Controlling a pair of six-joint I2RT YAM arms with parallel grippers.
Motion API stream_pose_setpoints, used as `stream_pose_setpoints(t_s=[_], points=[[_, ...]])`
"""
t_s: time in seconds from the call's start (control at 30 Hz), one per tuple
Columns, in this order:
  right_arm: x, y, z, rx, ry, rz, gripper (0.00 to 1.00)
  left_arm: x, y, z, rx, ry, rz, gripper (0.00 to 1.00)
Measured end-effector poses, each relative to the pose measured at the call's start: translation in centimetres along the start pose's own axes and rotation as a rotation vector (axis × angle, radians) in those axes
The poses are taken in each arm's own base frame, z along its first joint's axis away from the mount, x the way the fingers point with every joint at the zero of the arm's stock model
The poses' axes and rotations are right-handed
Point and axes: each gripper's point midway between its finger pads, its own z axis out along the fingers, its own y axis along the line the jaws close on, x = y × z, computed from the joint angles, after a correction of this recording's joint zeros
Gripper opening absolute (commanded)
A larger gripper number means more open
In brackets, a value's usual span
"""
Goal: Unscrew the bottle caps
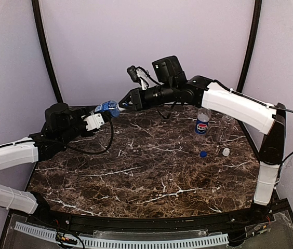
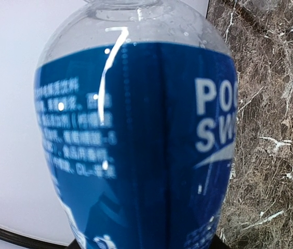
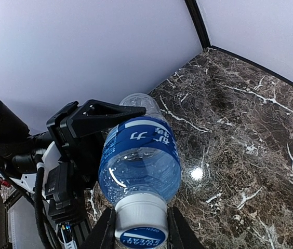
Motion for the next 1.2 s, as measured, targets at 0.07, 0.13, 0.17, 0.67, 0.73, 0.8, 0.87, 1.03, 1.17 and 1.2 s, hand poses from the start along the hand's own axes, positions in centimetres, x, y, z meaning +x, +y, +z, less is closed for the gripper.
stream_pose_setpoints(t_s=[0.07,0.13,0.17,0.67,0.73,0.8,0.87,1.03,1.17,1.2], points=[[0.0,0.1,0.0,-0.008,0.003,-0.01,0.0,0.0,0.0,0.0,0.001,-0.002,-0.001,0.47],[0.1,0.4,0.0,-0.029,0.009,-0.038,0.0,-0.2,-0.1,0.0,0.008,-0.011,-0.012,0.47],[0.3,0.4,0.0,-0.041,0.011,-0.06,0.0,-0.2,-0.2,-0.1,0.014,-0.014,-0.022,0.46],[8.0,7.1,-3.5,-0.235,0.079,-1.104,0.0,-5.6,-9.9,-6.5,0.73,-0.224,-0.417,0.36],[8.8,8.1,-3.6,-0.254,0.083,-1.242,0.0,-6.0,-10.6,-7.3,0.786,-0.239,-0.44,0.36],[9.5,8.6,-3.8,-0.268,0.089,-1.352,0.0,-6.2,-11.3,-8.0,0.835,-0.25,-0.455,0.36],[10.2,8.8,-4.0,-0.284,0.095,-1.454,0.0,-6.4,-11.7,-8.5,0.868,-0.255,-0.463,0.36],[11.5,8.7,-4.1,-0.288,0.125,-1.664,0.0,-6.4,-12.6,-9.3,0.921,-0.244,-0.477,0.35],[11.7,8.2,-3.8,-0.267,0.158,-1.745,0.01,-6.2,-12.8,-9.5,0.932,-0.224,-0.492,0.35],[11.7,8.1,-3.8,-0.263,0.162,-1.758,0.1,-6.1,-12.9,-9.5,0.936,-0.218,-0.497,0.35]])
